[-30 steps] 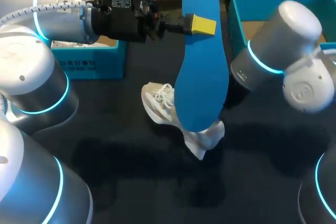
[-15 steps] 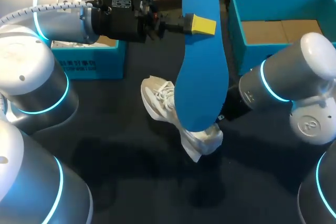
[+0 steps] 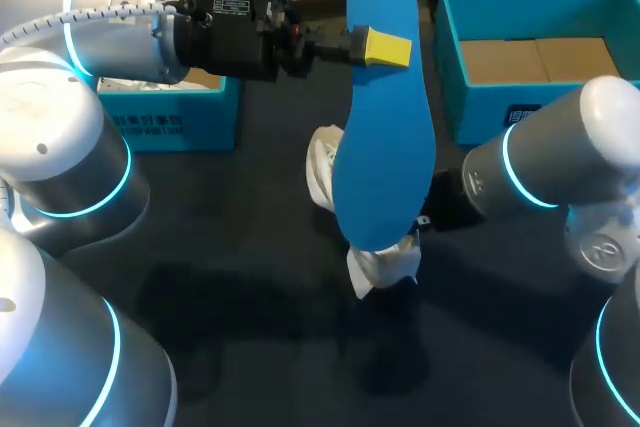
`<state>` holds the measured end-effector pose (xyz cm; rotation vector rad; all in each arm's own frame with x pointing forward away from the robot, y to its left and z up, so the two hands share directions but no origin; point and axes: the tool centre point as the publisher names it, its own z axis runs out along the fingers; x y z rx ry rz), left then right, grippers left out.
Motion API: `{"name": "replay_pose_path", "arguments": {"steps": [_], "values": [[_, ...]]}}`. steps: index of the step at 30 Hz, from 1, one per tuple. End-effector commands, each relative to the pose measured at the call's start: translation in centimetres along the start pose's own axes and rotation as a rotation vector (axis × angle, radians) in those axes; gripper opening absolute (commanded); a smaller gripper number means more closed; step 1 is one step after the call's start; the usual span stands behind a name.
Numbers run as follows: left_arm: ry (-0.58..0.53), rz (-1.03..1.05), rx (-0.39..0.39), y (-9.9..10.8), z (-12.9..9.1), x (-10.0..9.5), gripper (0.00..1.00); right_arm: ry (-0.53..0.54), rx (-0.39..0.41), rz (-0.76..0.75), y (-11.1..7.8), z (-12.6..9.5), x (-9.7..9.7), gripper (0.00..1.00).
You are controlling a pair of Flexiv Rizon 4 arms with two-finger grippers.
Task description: Take the shoe out of the shoebox, open the shoe tongue, remove and reinsert the insole, then place the shoe into the shoebox
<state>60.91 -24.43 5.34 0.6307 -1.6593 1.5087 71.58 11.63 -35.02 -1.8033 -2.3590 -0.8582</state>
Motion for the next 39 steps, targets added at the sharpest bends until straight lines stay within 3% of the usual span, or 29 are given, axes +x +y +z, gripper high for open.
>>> {"name": "replay_pose_path", "arguments": {"steps": [1,9,27,37,38,39], "values": [[0.001,0.0,0.003,0.2,0.0,-0.1,0.0,-0.073,-0.013,0.065,-0.2,-0.6,0.6,0.0],[0.001,0.0,0.003,0.2,0.0,-0.1,0.0,-0.077,0.013,0.212,-0.7,0.1,0.7,0.0],[0.001,0.0,0.003,0.2,0.0,-0.1,0.0,-0.086,0.107,0.261,-1.4,4.7,-0.3,0.0],[0.001,0.0,0.003,0.2,0.0,-0.1,0.0,-0.093,0.13,0.279,-2.0,5.4,-0.5,0.0],[0.001,0.0,0.003,0.2,0.0,-0.1,0.0,-0.085,0.125,0.283,-2.0,5.3,-0.4,0.32],[0.001,0.0,0.003,0.2,0.0,-0.1,0.0,-0.084,0.123,0.284,-2.0,5.3,-0.4,0.43]]}}
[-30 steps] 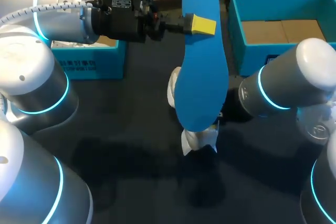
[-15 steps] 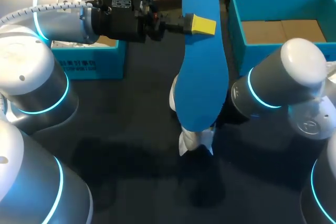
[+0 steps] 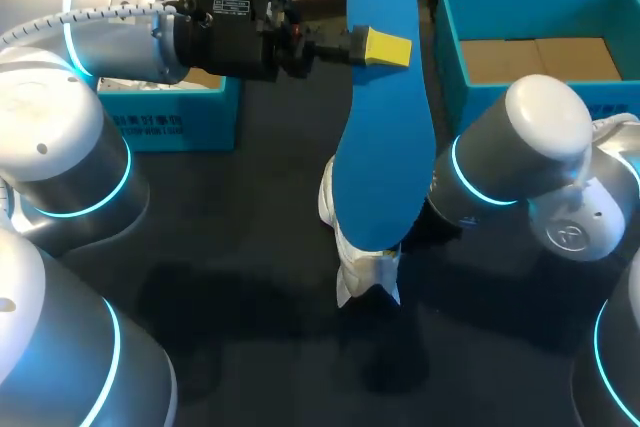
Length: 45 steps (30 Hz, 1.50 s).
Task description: Take the shoe out of the shoebox, open the shoe tongue, remove and reinsert the insole, then place the shoe into the shoebox
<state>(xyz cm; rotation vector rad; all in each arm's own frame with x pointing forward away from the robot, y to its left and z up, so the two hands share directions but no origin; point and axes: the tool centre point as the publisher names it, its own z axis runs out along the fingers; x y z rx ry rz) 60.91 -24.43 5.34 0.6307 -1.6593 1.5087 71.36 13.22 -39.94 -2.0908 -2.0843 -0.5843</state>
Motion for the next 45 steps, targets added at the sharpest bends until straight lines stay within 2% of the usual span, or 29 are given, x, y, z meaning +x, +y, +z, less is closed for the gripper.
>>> {"name": "replay_pose_path", "arguments": {"steps": [1,6,13,29,36,40,45], "values": [[0.001,0.0,0.003,0.2,0.0,-0.1,0.0,0.012,-0.007,0.003,0.0,0.0,0.0,1.0],[0.001,0.0,0.003,0.2,0.0,-0.1,0.0,0.039,-0.02,-0.005,-0.1,-1.4,0.1,1.0],[0.001,0.0,0.003,0.2,0.0,-0.1,0.0,0.078,-0.035,-0.046,-0.1,-4.6,0.6,1.0],[0.001,0.0,0.003,0.2,0.0,-0.1,0.0,0.084,-0.039,-0.042,0.1,-4.9,0.7,1.0],[0.001,0.0,0.003,0.2,0.0,-0.1,0.0,0.193,-0.079,-0.034,0.5,-8.6,0.6,1.0],[0.001,0.0,0.003,0.2,0.0,-0.1,0.0,0.261,-0.035,-0.047,0.6,-10.0,0.5,1.0],[0.001,0.0,0.003,0.2,0.0,-0.1,0.0,0.334,-0.025,-0.064,0.9,-11.4,0.3,1.0]]}}
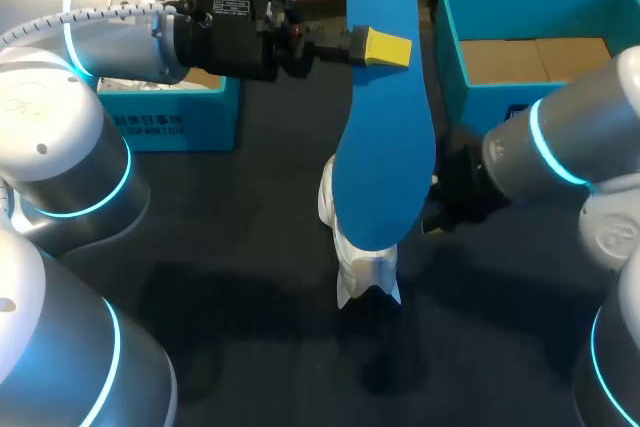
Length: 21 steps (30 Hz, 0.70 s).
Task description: Take the shoe out of the shoebox, open the shoe tongue, remove and reinsert the insole, then place the shoe into the shoebox
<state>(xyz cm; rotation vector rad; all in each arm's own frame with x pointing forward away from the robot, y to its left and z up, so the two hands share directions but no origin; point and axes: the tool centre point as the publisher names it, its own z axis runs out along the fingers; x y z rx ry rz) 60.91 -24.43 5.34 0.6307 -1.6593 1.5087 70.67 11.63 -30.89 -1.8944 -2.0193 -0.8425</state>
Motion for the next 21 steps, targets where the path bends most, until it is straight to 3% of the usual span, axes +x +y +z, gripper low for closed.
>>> {"name": "replay_pose_path", "arguments": {"steps": [1,10,15,21], "values": [[0.001,0.0,0.003,0.2,0.0,-0.1,0.0,0.141,0.032,-0.023,0.1,-3.1,-0.8,1.0],[0.001,0.0,0.003,0.2,0.0,-0.1,0.0,0.357,0.058,-0.023,1.0,-4.9,-0.3,1.0],[0.001,0.0,0.003,0.2,0.0,-0.1,0.0,0.428,0.025,0.022,1.4,-6.1,-0.7,1.0],[0.001,0.0,0.003,0.2,0.0,-0.1,0.0,0.587,-0.009,0.1,1.9,-7.1,-0.9,1.0]]}}
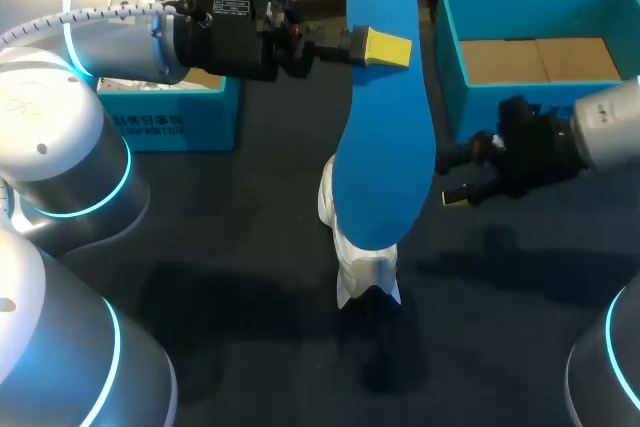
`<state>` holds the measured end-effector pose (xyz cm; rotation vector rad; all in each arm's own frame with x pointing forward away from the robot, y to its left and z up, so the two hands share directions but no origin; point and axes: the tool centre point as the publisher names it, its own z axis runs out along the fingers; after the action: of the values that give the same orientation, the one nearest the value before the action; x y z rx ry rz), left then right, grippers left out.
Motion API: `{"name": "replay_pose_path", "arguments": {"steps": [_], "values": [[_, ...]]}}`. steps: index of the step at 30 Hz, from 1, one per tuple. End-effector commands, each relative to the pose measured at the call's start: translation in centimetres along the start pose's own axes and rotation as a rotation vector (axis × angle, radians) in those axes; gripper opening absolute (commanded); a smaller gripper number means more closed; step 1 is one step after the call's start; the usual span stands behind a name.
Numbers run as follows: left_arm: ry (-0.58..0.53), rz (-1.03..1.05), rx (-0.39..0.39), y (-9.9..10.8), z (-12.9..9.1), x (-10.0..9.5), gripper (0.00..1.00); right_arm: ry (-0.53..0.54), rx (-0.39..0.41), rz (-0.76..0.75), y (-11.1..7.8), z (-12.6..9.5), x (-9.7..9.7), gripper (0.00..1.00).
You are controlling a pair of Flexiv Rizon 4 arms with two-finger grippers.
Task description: Take the shoe out of the shoebox, open the shoe tongue, remove and reinsert the insole, then place the shoe into the shoebox
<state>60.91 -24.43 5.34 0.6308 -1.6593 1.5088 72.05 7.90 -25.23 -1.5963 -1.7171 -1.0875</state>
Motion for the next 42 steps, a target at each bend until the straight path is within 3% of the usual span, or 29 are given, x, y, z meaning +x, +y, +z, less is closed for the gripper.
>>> {"name": "replay_pose_path", "arguments": {"steps": [1,13,17,24,30,34,42], "values": [[0.001,0.0,0.003,0.2,0.0,-0.1,0.0,0.18,-0.033,0.04,-0.8,-1.0,-0.4,1.0],[0.001,0.0,0.003,0.2,0.0,-0.1,0.0,0.18,-0.033,0.04,-0.8,-1.0,-0.4,1.0],[0.001,0.0,0.003,0.2,0.0,-0.1,0.0,0.23,-0.034,0.052,-0.1,-1.2,0.8,1.0],[0.001,0.0,0.003,0.2,0.0,-0.1,0.0,0.282,-0.072,0.092,1.4,-3.3,4.4,1.0],[0.001,0.0,0.003,0.2,0.0,-0.1,0.0,0.333,-0.052,0.107,2.4,-5.1,6.8,1.0],[0.001,0.0,0.003,0.2,0.0,-0.1,0.0,0.341,-0.011,0.109,3.1,-5.8,7.8,1.0],[0.001,0.0,0.003,0.2,0.0,-0.1,0.0,0.34,-0.009,0.115,3.4,-5.9,8.0,1.0]]}}
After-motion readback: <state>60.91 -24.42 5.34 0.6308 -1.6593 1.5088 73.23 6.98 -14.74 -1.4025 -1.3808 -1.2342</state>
